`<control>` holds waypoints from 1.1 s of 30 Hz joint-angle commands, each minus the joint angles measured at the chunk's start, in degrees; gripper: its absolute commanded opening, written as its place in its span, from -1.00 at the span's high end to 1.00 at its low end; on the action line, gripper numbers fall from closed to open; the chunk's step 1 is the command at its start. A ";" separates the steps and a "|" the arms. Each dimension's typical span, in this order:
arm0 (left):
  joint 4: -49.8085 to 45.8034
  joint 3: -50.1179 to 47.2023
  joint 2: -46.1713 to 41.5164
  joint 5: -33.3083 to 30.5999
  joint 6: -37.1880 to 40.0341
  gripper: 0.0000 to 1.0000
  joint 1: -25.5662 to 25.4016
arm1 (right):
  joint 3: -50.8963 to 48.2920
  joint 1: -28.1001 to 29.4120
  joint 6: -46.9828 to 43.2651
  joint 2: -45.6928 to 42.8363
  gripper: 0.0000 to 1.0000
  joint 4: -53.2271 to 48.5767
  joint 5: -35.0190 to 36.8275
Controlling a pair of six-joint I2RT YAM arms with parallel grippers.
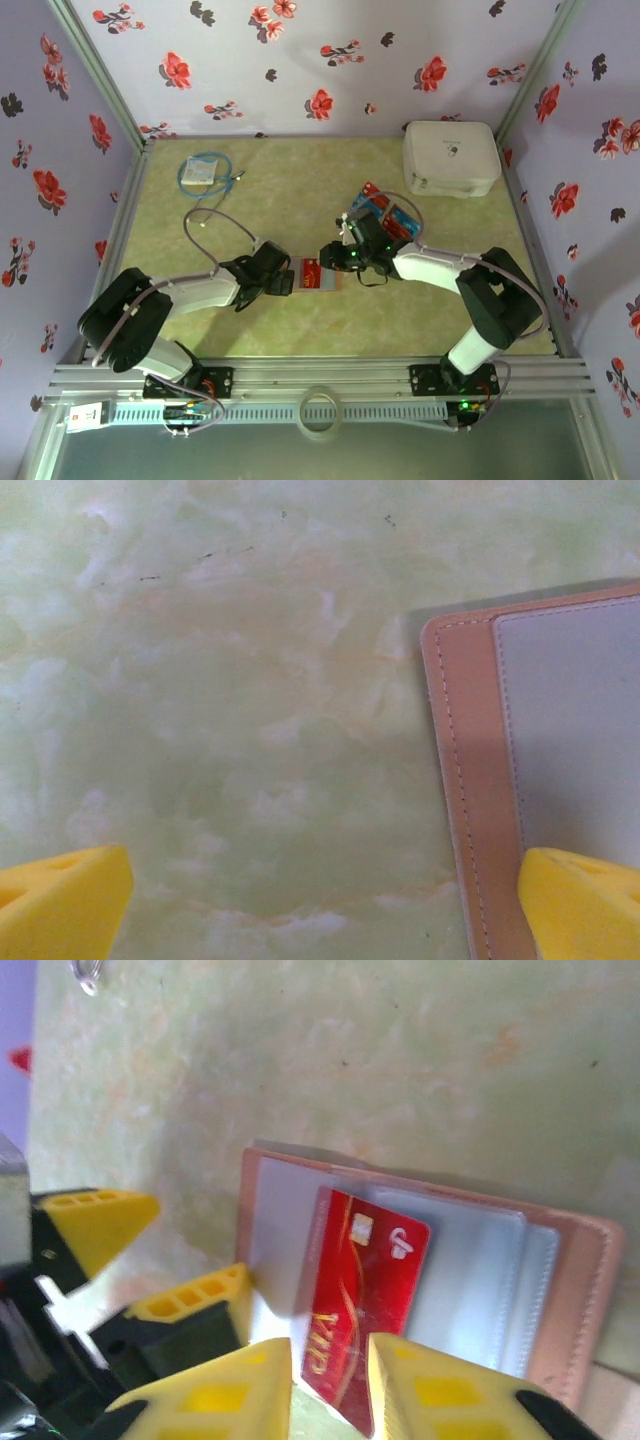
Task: Put the credit cards into the card holder
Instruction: Insert the credit card into the card slot.
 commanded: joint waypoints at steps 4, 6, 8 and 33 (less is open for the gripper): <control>-0.25 -1.34 -0.75 0.16 0.48 -0.99 0.78 | 5.71 1.09 -5.44 3.00 1.00 -13.61 7.25; 0.00 -1.39 -0.70 0.27 0.65 -0.99 0.81 | 6.90 1.53 -5.78 4.30 1.00 -14.52 7.65; 0.18 -1.46 -0.58 0.44 0.68 -0.99 0.81 | 7.78 1.94 -5.79 5.71 1.00 -14.71 7.70; 1.71 -1.73 -0.09 1.61 0.93 -0.99 0.87 | 16.08 5.97 -4.91 16.23 1.00 -14.39 5.82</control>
